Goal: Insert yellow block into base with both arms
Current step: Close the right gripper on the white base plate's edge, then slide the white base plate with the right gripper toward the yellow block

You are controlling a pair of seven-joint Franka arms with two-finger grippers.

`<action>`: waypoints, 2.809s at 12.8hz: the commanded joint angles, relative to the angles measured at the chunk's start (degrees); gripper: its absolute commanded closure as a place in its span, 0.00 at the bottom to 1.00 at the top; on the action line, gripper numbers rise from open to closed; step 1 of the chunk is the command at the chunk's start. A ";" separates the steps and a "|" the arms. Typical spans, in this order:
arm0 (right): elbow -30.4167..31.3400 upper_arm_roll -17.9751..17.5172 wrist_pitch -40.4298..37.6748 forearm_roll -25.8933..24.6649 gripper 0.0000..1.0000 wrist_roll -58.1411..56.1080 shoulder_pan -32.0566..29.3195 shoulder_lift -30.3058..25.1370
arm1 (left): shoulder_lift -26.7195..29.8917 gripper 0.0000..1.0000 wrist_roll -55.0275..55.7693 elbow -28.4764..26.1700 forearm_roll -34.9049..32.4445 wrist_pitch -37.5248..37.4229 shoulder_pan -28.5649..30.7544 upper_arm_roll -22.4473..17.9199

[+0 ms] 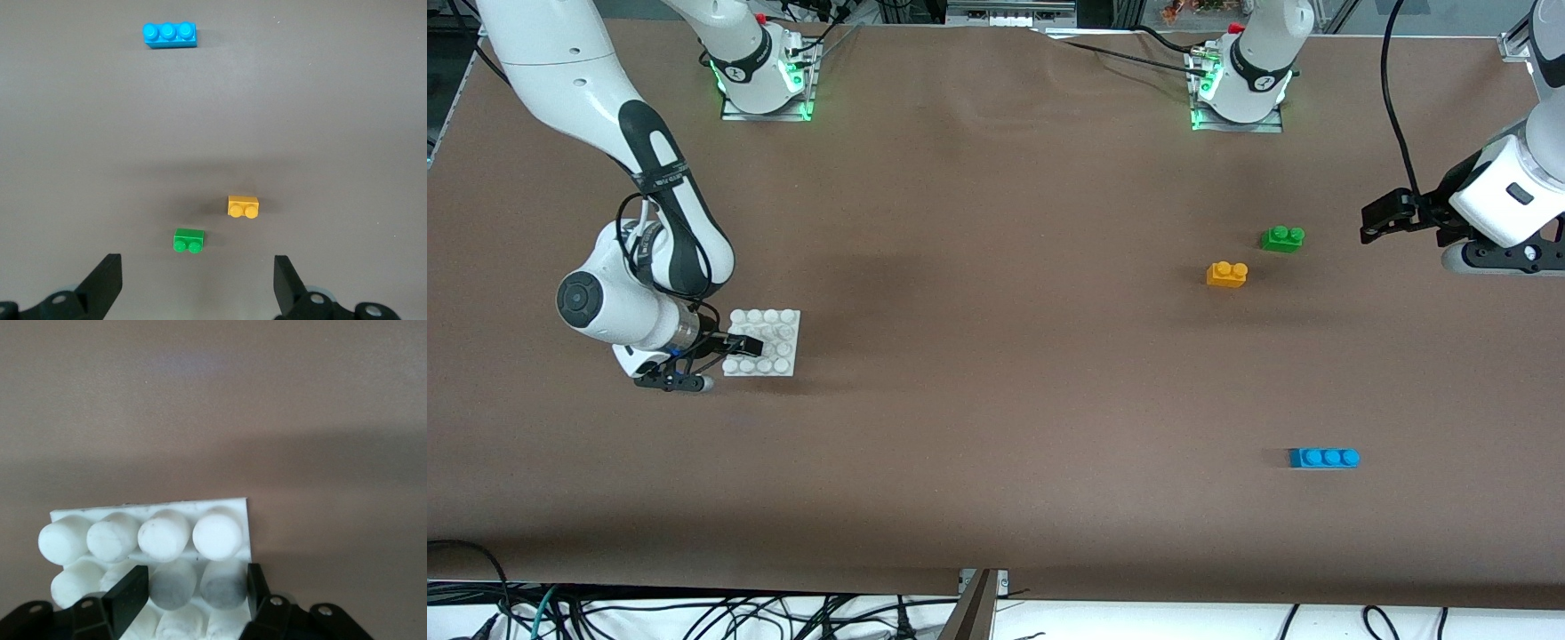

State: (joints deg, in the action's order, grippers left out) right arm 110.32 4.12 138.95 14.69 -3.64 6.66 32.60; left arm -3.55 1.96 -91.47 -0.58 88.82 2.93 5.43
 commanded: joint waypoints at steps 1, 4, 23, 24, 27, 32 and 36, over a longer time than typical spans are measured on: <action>0.60 -1.57 2.20 0.96 0.35 -2.16 -0.24 0.80 | -0.75 0.00 0.41 1.65 2.07 -1.02 0.15 0.02; 1.47 -2.27 4.05 0.96 0.35 -1.90 -0.15 0.62 | -0.66 0.00 0.50 1.65 2.07 -1.02 0.15 0.02; -5.89 -3.15 13.72 0.87 0.35 22.33 20.31 7.65 | -0.66 0.00 0.50 1.65 2.07 -1.02 0.23 0.02; -7.30 -2.98 13.54 0.78 0.35 24.71 22.07 8.18 | -0.66 0.00 0.41 1.65 2.07 -1.02 0.23 0.02; -10.82 -2.80 13.54 0.78 0.36 29.73 25.85 10.63 | -0.66 0.00 0.50 1.65 2.07 -1.02 0.23 0.02; -19.08 0.89 13.54 0.78 0.38 40.36 35.17 17.05 | -0.75 0.00 0.41 1.65 2.07 -1.02 0.23 0.02; -21.81 0.98 13.45 0.78 0.38 44.06 38.60 17.93 | -0.66 0.00 0.50 1.65 2.07 -1.02 0.23 0.02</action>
State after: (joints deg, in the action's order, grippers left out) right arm 91.72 5.12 151.75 14.71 37.78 42.92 45.85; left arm -3.58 1.96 -91.46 -0.55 88.82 2.93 5.43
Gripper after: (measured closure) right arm 0.374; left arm 0.000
